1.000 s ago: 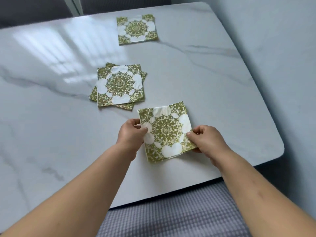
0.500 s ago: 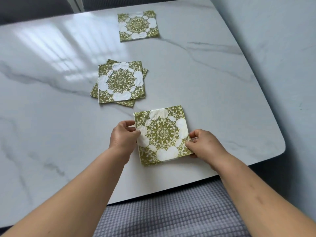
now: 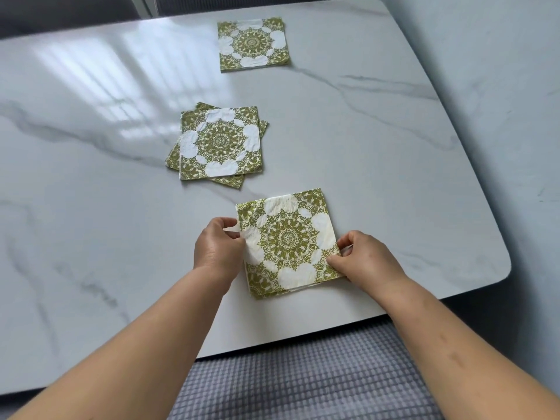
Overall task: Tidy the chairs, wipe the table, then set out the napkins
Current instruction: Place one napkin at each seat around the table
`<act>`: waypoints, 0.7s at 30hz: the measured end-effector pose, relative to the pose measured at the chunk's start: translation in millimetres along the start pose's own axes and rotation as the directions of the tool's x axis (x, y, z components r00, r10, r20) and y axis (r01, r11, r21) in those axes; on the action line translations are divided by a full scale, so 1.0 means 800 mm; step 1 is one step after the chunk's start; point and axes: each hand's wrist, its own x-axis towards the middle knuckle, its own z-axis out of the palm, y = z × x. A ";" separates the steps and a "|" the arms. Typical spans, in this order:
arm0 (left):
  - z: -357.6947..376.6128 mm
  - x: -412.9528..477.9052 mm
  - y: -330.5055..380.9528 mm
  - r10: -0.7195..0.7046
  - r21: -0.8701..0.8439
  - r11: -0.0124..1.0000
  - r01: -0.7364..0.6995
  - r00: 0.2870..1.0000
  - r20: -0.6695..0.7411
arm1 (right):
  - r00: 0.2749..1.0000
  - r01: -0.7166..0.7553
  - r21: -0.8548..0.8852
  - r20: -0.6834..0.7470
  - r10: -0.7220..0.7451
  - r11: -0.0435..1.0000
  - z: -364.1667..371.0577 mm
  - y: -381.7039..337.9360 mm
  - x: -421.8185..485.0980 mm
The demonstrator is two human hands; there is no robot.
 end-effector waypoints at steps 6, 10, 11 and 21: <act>-0.004 -0.008 0.007 0.057 0.165 0.985 -0.049 0.997 -0.044 | 1.000 -0.017 -0.047 0.007 0.017 0.999 -0.004 0.002 0.000; -0.007 -0.008 0.010 0.049 0.168 0.985 -0.040 0.998 -0.049 | 0.997 0.042 -0.204 -0.055 -0.055 0.978 -0.015 -0.013 -0.005; -0.008 -0.008 0.011 0.045 0.159 0.987 -0.036 0.998 -0.054 | 0.990 0.083 -0.183 -0.096 -0.102 0.980 -0.017 -0.021 -0.004; -0.041 -0.002 0.020 0.049 0.010 0.999 -0.048 0.988 -0.146 | 0.997 0.008 0.622 0.056 -0.054 0.783 0.002 -0.182 0.083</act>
